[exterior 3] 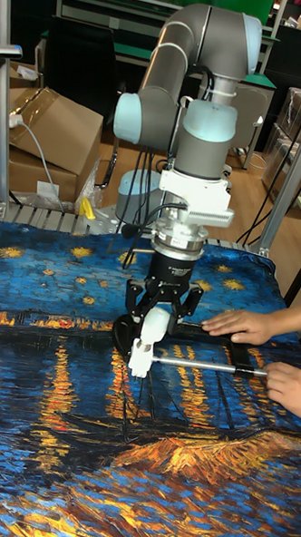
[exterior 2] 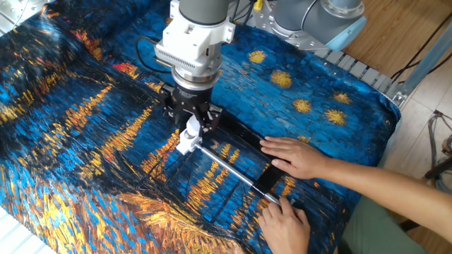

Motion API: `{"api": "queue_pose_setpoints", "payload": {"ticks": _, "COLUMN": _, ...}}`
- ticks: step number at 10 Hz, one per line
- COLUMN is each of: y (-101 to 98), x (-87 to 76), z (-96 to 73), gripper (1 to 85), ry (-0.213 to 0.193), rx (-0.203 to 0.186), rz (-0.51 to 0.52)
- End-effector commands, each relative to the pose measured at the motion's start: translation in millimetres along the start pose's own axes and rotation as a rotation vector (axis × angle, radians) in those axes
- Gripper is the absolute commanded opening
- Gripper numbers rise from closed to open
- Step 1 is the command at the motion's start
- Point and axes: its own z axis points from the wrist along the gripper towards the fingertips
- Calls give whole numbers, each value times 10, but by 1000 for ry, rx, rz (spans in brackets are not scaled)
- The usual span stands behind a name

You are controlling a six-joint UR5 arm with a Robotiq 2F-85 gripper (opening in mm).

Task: Install the light bulb by rotating it

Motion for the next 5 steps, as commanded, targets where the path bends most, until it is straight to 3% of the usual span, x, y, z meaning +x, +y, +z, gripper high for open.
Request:
{"api": "queue_pose_setpoints", "payload": {"ticks": 1, "y": 101, "x": 21, "z": -135, "gripper": 603, "ry": 38, "rx": -24, "rz": 71}}
{"api": "queue_pose_setpoints", "payload": {"ticks": 5, "y": 97, "x": 110, "z": -250, "gripper": 597, "ry": 41, "rx": -9, "rz": 96}}
